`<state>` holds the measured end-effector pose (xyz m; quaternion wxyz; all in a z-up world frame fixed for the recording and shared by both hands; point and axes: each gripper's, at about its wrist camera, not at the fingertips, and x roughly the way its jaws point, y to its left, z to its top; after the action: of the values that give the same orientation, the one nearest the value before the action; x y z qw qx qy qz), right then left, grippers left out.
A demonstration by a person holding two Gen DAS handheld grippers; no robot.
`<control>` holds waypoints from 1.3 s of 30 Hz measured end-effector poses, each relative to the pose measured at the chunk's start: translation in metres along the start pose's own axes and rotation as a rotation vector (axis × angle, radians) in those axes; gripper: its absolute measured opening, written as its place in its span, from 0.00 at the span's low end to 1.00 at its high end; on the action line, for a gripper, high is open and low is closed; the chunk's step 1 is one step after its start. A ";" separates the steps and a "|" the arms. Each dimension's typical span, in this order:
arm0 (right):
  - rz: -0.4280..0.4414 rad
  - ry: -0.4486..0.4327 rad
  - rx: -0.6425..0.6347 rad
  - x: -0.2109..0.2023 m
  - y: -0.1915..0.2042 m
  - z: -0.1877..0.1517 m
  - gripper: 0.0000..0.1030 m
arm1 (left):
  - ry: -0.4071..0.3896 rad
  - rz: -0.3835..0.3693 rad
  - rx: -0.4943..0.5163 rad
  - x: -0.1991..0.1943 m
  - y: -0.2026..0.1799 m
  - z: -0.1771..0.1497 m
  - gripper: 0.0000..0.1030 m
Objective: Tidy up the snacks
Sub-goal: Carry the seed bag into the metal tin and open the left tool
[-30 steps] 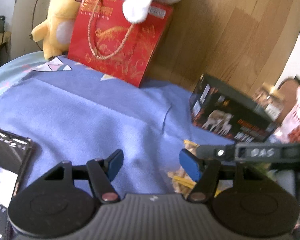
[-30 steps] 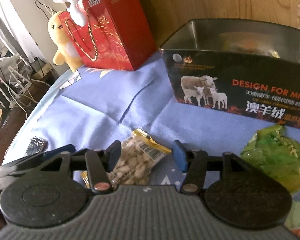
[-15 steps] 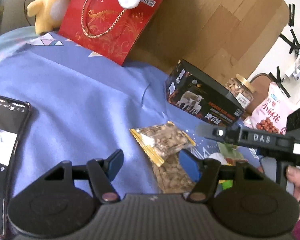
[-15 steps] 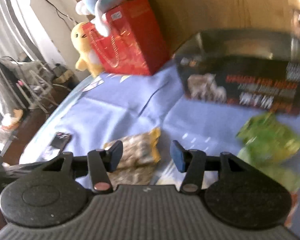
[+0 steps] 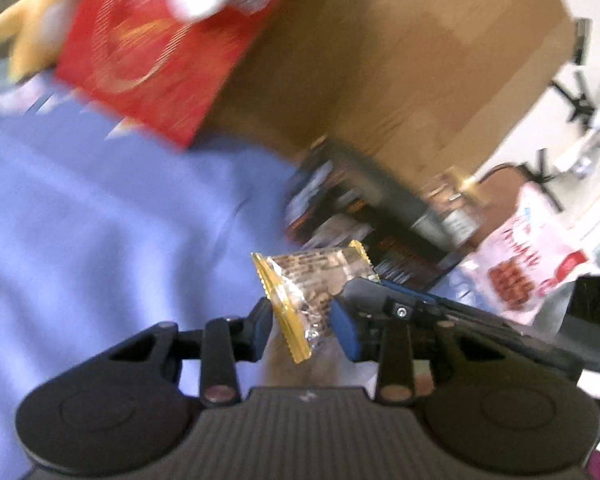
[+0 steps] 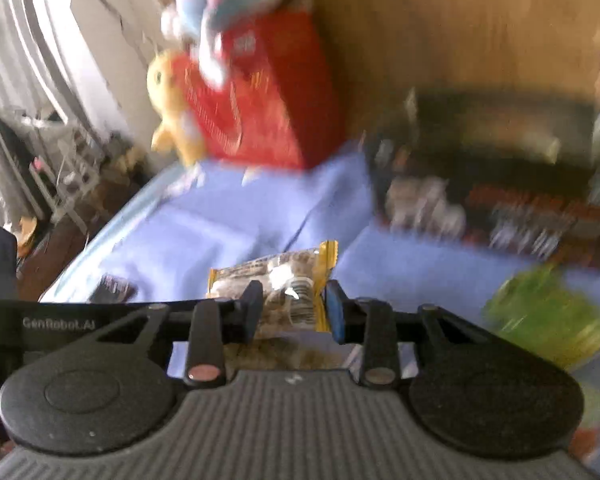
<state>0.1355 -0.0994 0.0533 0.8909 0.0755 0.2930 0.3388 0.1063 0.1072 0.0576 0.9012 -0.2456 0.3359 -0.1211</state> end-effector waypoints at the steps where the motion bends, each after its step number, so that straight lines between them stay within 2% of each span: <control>1: -0.024 -0.051 -0.008 -0.010 -0.004 0.006 0.36 | -0.024 -0.016 0.030 0.004 -0.012 0.010 0.32; 4: -0.096 -0.178 -0.006 -0.031 -0.022 0.024 0.36 | -0.079 -0.031 0.125 0.026 -0.048 0.037 0.33; 7: -0.185 -0.240 0.002 -0.040 -0.048 0.035 0.35 | -0.086 -0.036 0.185 0.056 -0.076 0.055 0.31; 12: -0.254 -0.226 0.100 -0.031 -0.094 0.046 0.32 | -0.093 0.030 0.269 0.106 -0.105 0.065 0.31; 16: -0.295 -0.219 0.123 -0.019 -0.109 0.043 0.33 | -0.087 0.099 0.320 0.132 -0.111 0.063 0.31; 18: -0.313 -0.245 0.140 -0.022 -0.112 0.041 0.46 | -0.087 0.139 0.339 0.137 -0.114 0.062 0.35; 19: -0.317 -0.260 0.149 -0.026 -0.111 0.038 0.48 | -0.086 0.157 0.346 0.139 -0.114 0.063 0.37; 24: -0.288 -0.305 0.178 -0.052 -0.104 0.023 0.49 | -0.103 0.243 0.389 0.129 -0.112 0.056 0.40; 26: -0.272 -0.319 0.189 -0.064 -0.100 0.014 0.49 | -0.105 0.261 0.398 0.122 -0.111 0.051 0.45; 29: -0.256 -0.323 0.208 -0.076 -0.094 -0.006 0.57 | -0.112 0.278 0.428 0.108 -0.109 0.040 0.47; 32: -0.247 -0.275 0.217 -0.082 -0.094 -0.026 0.60 | -0.099 0.256 0.402 0.088 -0.098 0.029 0.47; 34: -0.264 -0.235 0.239 -0.083 -0.098 -0.038 0.60 | -0.067 0.209 0.352 0.076 -0.088 0.022 0.47; 36: -0.275 -0.212 0.300 -0.083 -0.106 -0.048 0.60 | -0.020 0.148 0.317 0.071 -0.083 0.013 0.45; 39: -0.236 -0.195 0.428 -0.082 -0.122 -0.059 0.60 | 0.067 0.068 0.281 0.079 -0.082 0.005 0.45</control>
<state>0.1206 -0.2490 0.0034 0.9120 0.2599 0.2774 0.1542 0.1640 0.0095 0.0606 0.9185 -0.1013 0.3537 -0.1447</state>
